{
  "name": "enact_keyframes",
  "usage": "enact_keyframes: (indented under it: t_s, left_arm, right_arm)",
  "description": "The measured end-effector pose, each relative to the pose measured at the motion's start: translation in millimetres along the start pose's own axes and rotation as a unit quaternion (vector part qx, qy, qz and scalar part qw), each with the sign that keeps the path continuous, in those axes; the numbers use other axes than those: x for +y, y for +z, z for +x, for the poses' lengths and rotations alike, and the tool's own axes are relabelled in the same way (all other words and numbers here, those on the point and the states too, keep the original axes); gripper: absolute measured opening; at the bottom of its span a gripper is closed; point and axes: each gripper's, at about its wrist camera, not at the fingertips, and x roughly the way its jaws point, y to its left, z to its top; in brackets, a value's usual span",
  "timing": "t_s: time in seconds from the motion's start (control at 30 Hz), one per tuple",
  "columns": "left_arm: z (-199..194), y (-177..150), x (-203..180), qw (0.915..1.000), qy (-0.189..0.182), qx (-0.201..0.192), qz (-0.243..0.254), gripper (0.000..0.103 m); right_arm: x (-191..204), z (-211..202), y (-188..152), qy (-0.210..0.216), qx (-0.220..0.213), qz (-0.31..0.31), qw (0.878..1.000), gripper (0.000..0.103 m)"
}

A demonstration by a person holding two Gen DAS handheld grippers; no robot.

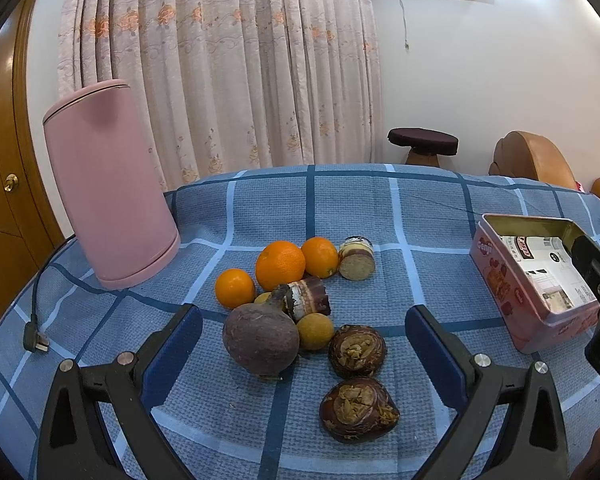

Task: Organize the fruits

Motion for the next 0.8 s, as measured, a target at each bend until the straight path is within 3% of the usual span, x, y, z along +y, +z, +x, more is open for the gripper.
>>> enact_keyframes:
  t_s: [0.8]
  left_arm:
    - [-0.4, 0.8, -1.7, 1.0000, -0.001, 0.002, 0.000, 0.102]
  right_arm:
    - [0.0, 0.1, 0.3, 0.000, 0.000, 0.000, 1.000, 0.103]
